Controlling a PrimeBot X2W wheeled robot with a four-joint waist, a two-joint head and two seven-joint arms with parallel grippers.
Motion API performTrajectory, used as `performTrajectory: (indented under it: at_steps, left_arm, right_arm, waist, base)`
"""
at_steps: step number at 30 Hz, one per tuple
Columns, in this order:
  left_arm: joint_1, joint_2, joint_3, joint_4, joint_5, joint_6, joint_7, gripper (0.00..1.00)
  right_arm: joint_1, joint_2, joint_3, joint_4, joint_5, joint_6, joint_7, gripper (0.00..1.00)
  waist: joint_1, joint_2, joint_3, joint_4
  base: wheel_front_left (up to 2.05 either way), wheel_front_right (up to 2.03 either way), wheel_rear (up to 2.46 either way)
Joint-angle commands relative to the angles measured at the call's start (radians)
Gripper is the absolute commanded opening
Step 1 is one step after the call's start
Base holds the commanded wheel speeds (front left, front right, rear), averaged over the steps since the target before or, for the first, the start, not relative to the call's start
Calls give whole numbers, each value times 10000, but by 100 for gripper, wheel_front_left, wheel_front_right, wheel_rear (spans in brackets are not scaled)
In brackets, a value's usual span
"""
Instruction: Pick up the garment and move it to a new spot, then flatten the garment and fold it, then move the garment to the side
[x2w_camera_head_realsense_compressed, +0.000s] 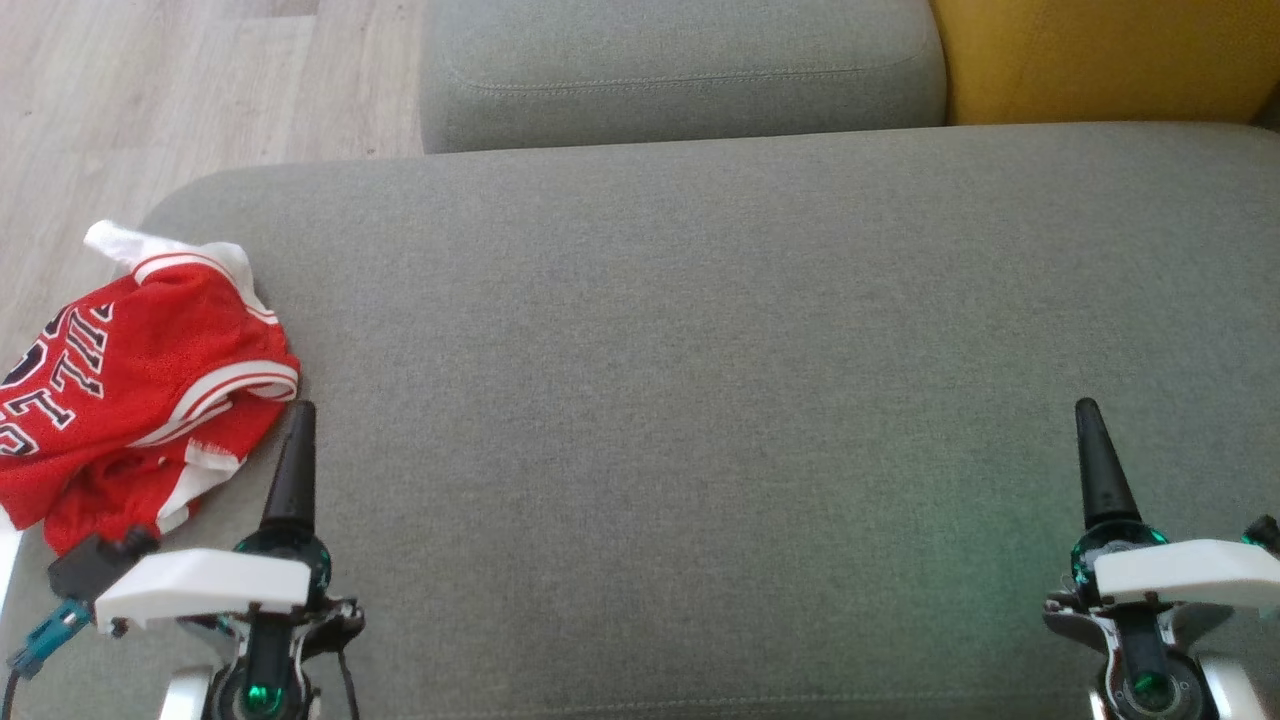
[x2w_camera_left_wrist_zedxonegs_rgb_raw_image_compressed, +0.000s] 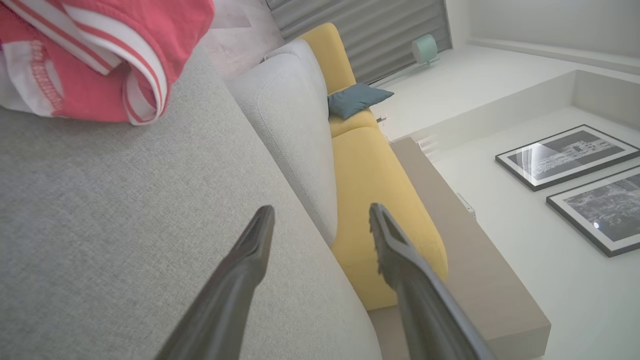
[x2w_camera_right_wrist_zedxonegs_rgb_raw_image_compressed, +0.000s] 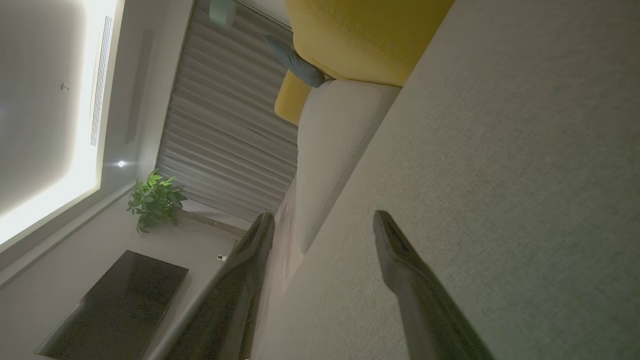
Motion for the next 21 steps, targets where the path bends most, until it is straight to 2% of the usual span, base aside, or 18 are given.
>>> performTrajectory:
  at_steps: [1,21]
  left_arm:
    - [-572,186,65,-453,316,-34,-102,100]
    - [-610,468,-376,-722,3477,-29,-686,100]
  right_arm:
    - [-631,-229,130,-452,-363,18,-73,100]
    - [-575,-272,543,-675,-3336,24,-236,100]
  waist:
    - [0,0,-6,1]
    - [0,0,-111,-46]
  base:
    - [0,0,0]
    - [0,0,0]
